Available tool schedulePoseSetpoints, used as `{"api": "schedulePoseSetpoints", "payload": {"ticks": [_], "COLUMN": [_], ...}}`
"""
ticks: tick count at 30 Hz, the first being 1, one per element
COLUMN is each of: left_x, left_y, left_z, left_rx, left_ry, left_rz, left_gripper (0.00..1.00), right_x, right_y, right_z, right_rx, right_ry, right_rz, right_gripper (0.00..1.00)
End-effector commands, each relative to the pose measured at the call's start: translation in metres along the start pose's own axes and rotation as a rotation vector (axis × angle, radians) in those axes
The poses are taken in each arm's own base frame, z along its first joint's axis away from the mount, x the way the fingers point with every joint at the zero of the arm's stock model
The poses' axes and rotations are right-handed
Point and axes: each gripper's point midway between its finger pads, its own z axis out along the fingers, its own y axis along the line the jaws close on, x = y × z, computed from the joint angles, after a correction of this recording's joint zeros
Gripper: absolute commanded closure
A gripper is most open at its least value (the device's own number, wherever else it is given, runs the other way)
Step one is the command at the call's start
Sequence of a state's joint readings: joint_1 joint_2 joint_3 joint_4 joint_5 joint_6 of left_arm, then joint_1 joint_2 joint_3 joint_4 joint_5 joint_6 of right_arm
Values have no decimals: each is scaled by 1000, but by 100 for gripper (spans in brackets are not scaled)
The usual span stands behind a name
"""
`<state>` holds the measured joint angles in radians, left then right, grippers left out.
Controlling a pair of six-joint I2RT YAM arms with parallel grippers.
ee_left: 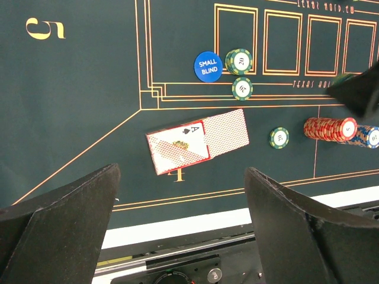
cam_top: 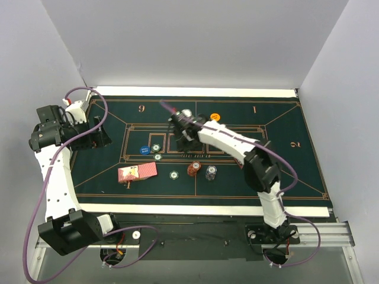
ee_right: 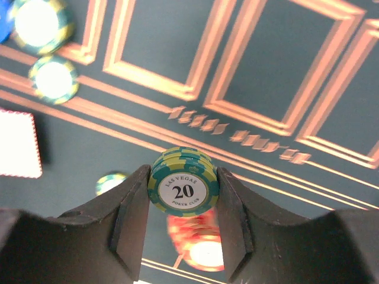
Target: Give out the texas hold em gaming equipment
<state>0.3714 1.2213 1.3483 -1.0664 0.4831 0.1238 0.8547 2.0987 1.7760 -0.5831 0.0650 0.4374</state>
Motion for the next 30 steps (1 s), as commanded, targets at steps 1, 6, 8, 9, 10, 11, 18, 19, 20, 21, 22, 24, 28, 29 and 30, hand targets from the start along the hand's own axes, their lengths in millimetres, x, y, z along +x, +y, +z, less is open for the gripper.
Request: {"api": "schedulePoseSetpoints", "payload": {"ticks": [1, 6, 8, 9, 10, 11, 18, 19, 20, 21, 22, 24, 28, 29, 30], "left_x": [-13, -13, -12, -12, -11, -11, -11, -11, -11, -11, -10, -11, -10, -11, -10], "left_y": [1, 1, 2, 1, 2, 1, 1, 1, 1, 1, 1, 0, 0, 0, 0], "left_z": [-9, -7, -5, -5, -4, -4, -4, -5, -3, -3, -3, -4, -4, -4, -4], "left_rx": [-2, 3, 6, 11, 11, 14, 14, 17, 17, 18, 20, 21, 21, 18, 20], "left_ry": [-52, -54, -50, -48, -47, -47, -48, -48, -44, -46, -45, -48, -49, -50, -47], "left_rz": [37, 36, 31, 28, 26, 27, 29, 29, 27, 28, 26, 26, 28, 27, 29], "left_gripper": [3, 3, 3, 3, 3, 3, 3, 3, 3, 3, 3, 3, 3, 3, 3], "right_x": [-33, 2, 17, 20, 33, 38, 86, 90, 93, 97, 99, 106, 112, 113, 113], "right_y": [-95, -183, -213, -232, -245, -259, -308, -309, -312, -313, -316, -318, -323, -322, -323], "right_z": [-49, -43, -43, -45, -44, -43, -40, -40, -39, -38, -36, -31, -21, -19, -15], "right_rx": [138, 275, 328, 361, 400, 422, 557, 567, 575, 582, 588, 590, 601, 596, 593], "right_ry": [-120, -75, -68, -75, -58, -52, 18, 25, 33, 42, 47, 65, 85, 89, 93], "right_rz": [191, 384, 464, 520, 544, 584, 696, 695, 697, 700, 706, 715, 719, 720, 720], "right_gripper": [81, 82, 82, 82, 82, 82, 81, 81, 81, 81, 80, 80, 77, 75, 74]}}
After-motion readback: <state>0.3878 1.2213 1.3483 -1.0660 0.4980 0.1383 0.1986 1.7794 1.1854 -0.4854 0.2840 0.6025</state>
